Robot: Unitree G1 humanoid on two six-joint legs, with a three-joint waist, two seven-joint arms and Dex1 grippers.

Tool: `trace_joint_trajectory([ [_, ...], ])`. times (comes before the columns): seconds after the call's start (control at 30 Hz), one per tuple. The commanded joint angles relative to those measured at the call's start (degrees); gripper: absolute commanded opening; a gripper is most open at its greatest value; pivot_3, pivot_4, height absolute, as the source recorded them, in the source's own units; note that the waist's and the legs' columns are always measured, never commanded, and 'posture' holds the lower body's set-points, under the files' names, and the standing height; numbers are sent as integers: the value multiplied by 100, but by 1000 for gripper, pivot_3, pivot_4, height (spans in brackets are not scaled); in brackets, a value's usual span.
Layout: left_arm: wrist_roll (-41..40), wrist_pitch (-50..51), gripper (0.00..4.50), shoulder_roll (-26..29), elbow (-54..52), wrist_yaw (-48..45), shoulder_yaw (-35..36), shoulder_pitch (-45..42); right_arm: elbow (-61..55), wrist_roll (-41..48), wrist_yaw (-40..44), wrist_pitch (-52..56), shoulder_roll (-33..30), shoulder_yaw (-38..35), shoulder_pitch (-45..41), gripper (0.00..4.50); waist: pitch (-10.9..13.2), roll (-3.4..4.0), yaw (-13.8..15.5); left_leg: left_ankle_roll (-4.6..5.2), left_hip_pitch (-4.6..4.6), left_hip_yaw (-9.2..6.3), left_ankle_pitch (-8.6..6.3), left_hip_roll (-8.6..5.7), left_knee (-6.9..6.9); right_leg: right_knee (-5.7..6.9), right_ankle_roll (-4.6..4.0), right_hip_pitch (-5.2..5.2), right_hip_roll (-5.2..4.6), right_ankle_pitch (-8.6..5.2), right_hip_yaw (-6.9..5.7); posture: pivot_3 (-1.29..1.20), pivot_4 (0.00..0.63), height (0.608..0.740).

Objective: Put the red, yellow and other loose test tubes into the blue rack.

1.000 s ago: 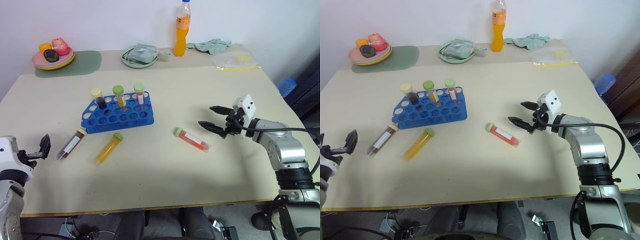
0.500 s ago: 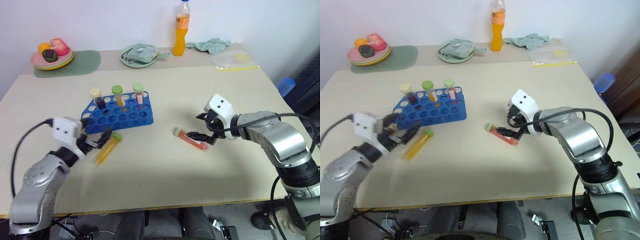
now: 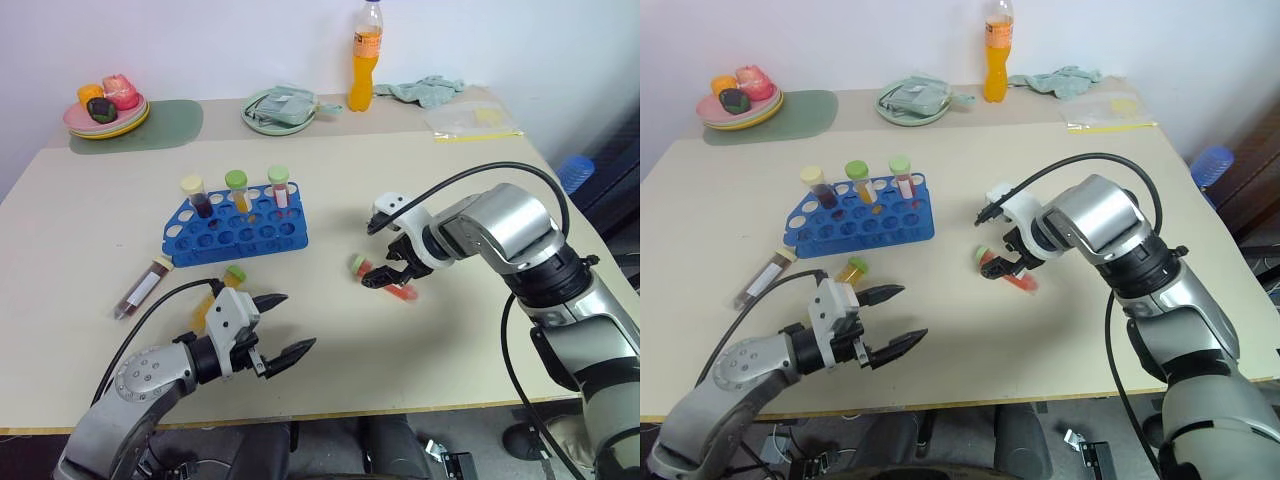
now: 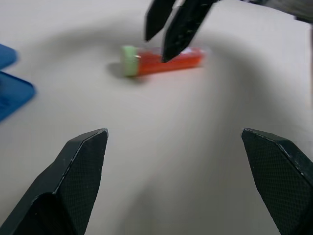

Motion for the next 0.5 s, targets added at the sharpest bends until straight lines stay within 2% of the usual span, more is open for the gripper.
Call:
trace_joint_trajectory([
  [0.03, 57, -57, 4497, -7, -324, 122, -43, 68, 330, 107, -68, 34, 100, 115, -257, 4244, 0, 0, -3, 0, 0, 0, 0, -1, 0, 0, 0, 0, 0, 0, 0, 0, 150, 740],
  [0.1, 67, -32, 4500, -15, -387, 189, -69, 92, 494, 120, -84, 34, 150, 146, -325, 3638, 1, 1, -5, 0, 0, 0, 0, -1, -1, 1, 0, -1, 1, 0, 0, 0, 150, 740],
  [0.27, 47, -46, 4500, -12, -467, 247, -61, 162, 628, 180, -145, 34, 191, 149, -398, 1053, 4, 7, -6, 0, -1, 1, 0, -3, -1, 2, 1, -4, 2, 0, 0, 0, 150, 740],
  [0.3, 34, -79, 4500, -14, -454, 237, -27, 203, 544, 144, -186, -12, 177, 121, -382, 757, 4, 7, -7, 0, -1, 1, 0, -3, -1, 2, 1, -4, 2, 0, 0, 0, 150, 740],
  [0.43, 15, -266, 4500, -99, -300, 305, 233, 454, -652, -104, 40, -1944, -259, -168, 298, 757, 6, 9, 1, 0, -8, 2, 0, -3, -1, 2, 2, -13, 3, 1, 0, 0, 150, 740],
  [0.5, 7, -368, 4500, -243, -174, 456, 442, 593, -1229, -112, 78, -3270, -193, -761, 1044, 757, 3, 4, 16, 1, -18, 3, -1, -4, 0, -2, 4, -15, 3, 1, -4, 0, 150, 740],
])
